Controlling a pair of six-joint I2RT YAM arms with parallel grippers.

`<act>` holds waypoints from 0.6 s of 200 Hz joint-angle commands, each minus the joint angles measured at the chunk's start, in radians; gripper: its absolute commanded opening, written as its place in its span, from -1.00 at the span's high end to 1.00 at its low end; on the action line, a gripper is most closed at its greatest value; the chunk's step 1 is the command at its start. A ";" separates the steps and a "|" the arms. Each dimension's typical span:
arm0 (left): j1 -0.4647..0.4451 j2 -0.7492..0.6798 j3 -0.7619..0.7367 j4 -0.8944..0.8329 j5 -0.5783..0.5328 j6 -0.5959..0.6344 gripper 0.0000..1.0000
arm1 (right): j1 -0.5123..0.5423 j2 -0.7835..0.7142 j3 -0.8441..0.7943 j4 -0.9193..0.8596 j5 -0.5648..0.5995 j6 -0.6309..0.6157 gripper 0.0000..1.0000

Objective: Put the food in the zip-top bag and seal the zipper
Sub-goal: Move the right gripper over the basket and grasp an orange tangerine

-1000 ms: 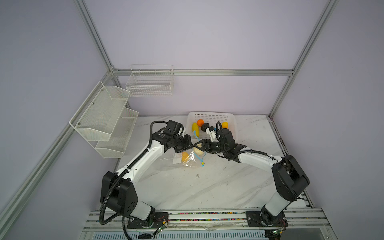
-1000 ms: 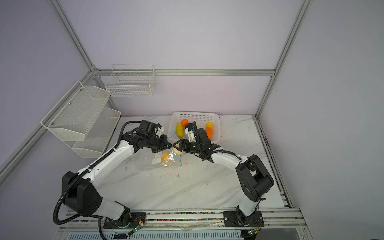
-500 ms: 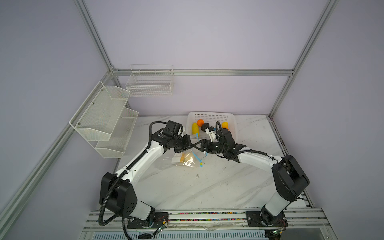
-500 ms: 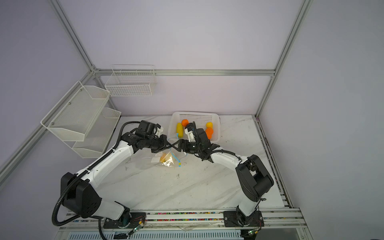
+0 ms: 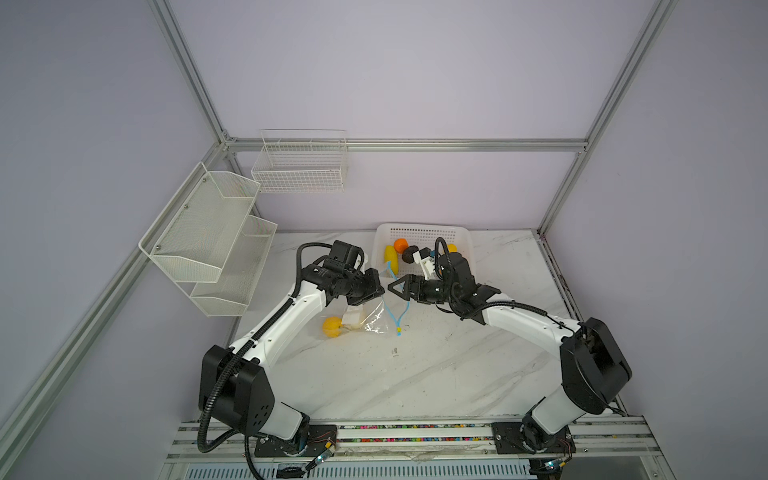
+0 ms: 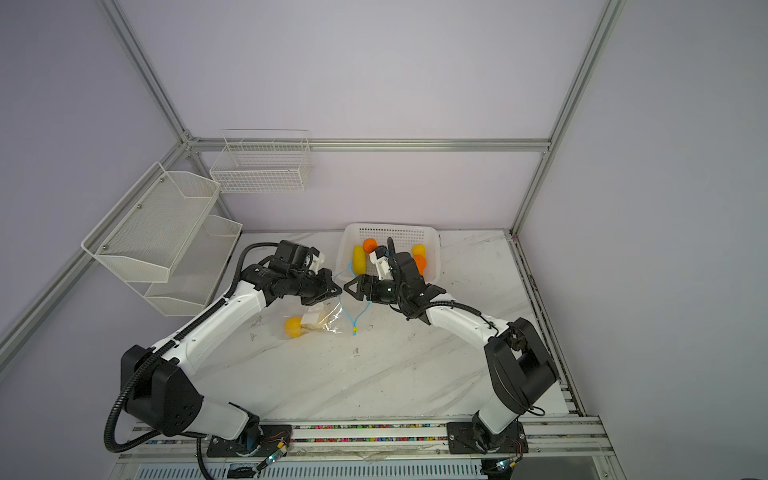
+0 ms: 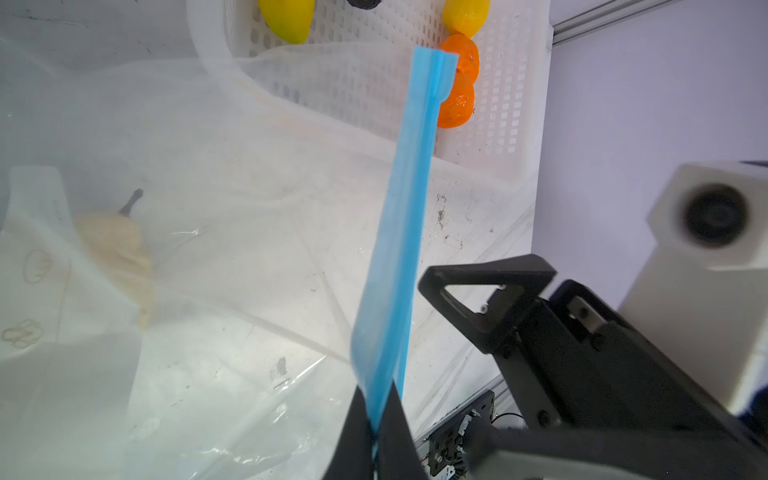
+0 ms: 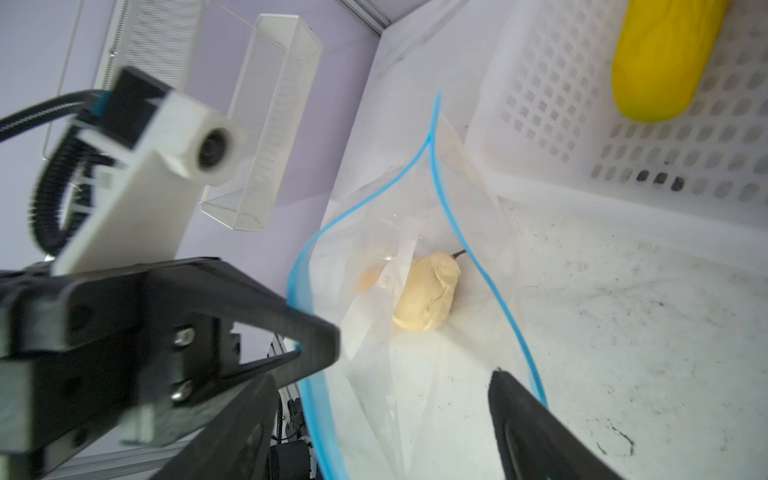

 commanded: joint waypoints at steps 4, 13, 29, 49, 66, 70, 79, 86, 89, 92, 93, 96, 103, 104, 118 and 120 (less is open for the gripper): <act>0.010 0.006 -0.008 0.012 0.018 0.028 1.00 | -0.005 -0.065 0.023 -0.090 0.069 -0.081 -0.64; 0.008 0.007 -0.007 0.012 0.014 0.030 1.00 | -0.012 -0.072 0.020 -0.118 0.106 -0.101 -0.64; 0.009 0.007 -0.006 0.010 0.010 0.030 1.00 | -0.015 -0.070 0.028 -0.166 0.164 -0.138 -0.63; 0.008 0.007 -0.004 0.010 0.011 0.030 1.00 | -0.016 -0.058 0.030 -0.193 0.191 -0.161 -0.62; 0.009 0.007 0.000 0.011 0.006 0.037 1.00 | -0.023 -0.051 0.036 -0.205 0.218 -0.184 -0.60; 0.007 0.007 0.003 0.010 0.003 0.040 1.00 | -0.027 -0.049 0.039 -0.210 0.225 -0.189 -0.60; 0.008 0.011 0.010 0.007 -0.001 0.044 1.00 | -0.037 -0.046 0.052 -0.223 0.242 -0.198 -0.58; 0.008 0.016 0.020 -0.001 -0.003 0.048 1.00 | -0.045 -0.045 0.060 -0.229 0.253 -0.206 -0.58; 0.008 0.019 0.026 -0.007 -0.003 0.050 1.00 | -0.049 -0.045 0.064 -0.231 0.256 -0.210 -0.57; 0.010 0.021 0.032 -0.011 -0.003 0.053 1.00 | -0.052 -0.043 0.068 -0.235 0.263 -0.216 -0.57; 0.009 0.022 0.033 -0.012 -0.002 0.054 1.00 | -0.052 -0.043 0.068 -0.235 0.263 -0.216 -0.57; 0.009 0.024 0.036 -0.017 -0.004 0.055 1.00 | -0.054 -0.042 0.073 -0.239 0.268 -0.221 -0.57; 0.008 0.028 0.045 -0.025 -0.008 0.059 1.00 | -0.061 -0.039 0.089 -0.252 0.283 -0.235 -0.57; 0.008 0.028 0.045 -0.026 -0.010 0.059 1.00 | -0.062 -0.038 0.091 -0.253 0.285 -0.237 -0.57; 0.009 0.029 0.048 -0.032 -0.017 0.063 1.00 | -0.077 -0.021 0.122 -0.282 0.316 -0.264 -0.57; 0.008 0.029 0.048 -0.033 -0.018 0.064 1.00 | -0.080 -0.018 0.124 -0.284 0.319 -0.266 -0.57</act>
